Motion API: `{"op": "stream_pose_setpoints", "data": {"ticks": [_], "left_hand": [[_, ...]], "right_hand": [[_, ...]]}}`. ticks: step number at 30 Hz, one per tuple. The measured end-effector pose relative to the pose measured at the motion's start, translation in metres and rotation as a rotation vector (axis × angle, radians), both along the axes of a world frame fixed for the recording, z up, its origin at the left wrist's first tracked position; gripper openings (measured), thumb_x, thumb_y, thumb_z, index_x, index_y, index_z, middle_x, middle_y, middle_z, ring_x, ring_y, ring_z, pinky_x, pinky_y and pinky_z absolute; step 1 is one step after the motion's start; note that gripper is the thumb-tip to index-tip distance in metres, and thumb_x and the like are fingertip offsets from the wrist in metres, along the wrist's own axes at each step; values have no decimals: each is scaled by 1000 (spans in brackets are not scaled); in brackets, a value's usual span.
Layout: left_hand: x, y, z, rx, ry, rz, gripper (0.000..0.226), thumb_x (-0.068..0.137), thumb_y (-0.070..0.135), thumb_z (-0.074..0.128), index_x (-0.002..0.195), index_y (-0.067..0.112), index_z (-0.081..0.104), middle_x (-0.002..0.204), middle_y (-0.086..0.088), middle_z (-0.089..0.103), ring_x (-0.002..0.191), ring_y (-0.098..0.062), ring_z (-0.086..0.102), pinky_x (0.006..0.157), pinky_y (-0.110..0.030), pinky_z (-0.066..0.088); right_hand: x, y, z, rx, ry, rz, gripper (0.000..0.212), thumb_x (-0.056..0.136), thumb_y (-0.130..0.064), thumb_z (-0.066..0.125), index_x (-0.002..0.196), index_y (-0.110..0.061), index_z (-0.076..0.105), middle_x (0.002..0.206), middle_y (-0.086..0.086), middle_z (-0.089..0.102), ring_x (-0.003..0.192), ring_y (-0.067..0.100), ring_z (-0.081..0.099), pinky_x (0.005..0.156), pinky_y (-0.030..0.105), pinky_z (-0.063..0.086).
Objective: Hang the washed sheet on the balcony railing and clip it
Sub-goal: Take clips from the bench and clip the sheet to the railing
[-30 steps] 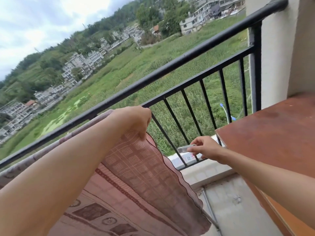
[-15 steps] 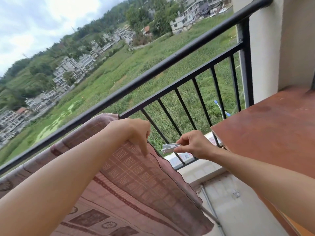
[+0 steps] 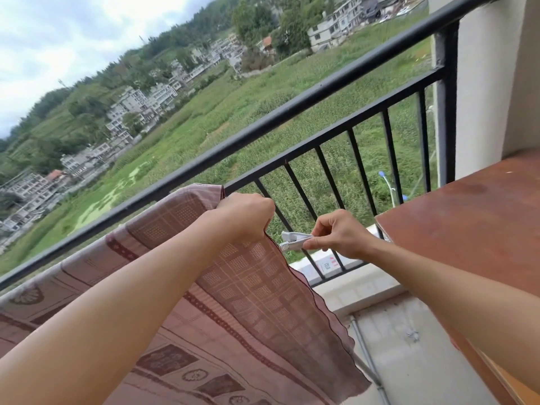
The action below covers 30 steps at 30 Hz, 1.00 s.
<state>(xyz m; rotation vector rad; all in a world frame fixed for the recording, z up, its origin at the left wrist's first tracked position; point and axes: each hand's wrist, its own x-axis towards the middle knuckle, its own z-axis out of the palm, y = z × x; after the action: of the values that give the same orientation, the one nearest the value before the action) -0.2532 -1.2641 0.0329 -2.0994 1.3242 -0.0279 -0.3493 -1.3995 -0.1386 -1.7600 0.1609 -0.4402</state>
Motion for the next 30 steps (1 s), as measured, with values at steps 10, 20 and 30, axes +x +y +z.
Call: {"op": "stream_pose_setpoints", "data": {"ticks": [10,20,30], "left_hand": [[-3,3,-2,-81,35,-25,15,73,9,57,72,23,62,77,7,64,75,-19,61,58,-33,54],[-5,8,-3,-170,18,-60,16,73,10,58,77,23,67,78,6,64,74,-20,62,51,-30,49],[-42,-15,-49,-351,310,-223,15,91,29,55,103,22,62,91,8,55,88,-15,57,73,-29,50]], "right_hand": [[17,16,13,-47,95,144,23,64,-27,89,64,-12,71,58,-3,63,54,8,51,50,23,40],[7,18,9,62,136,123,55,70,-20,85,119,-20,60,96,6,69,81,19,67,71,28,57],[-97,-18,-46,32,410,-267,47,77,-20,80,119,-11,62,97,6,66,78,16,63,58,20,51]]}}
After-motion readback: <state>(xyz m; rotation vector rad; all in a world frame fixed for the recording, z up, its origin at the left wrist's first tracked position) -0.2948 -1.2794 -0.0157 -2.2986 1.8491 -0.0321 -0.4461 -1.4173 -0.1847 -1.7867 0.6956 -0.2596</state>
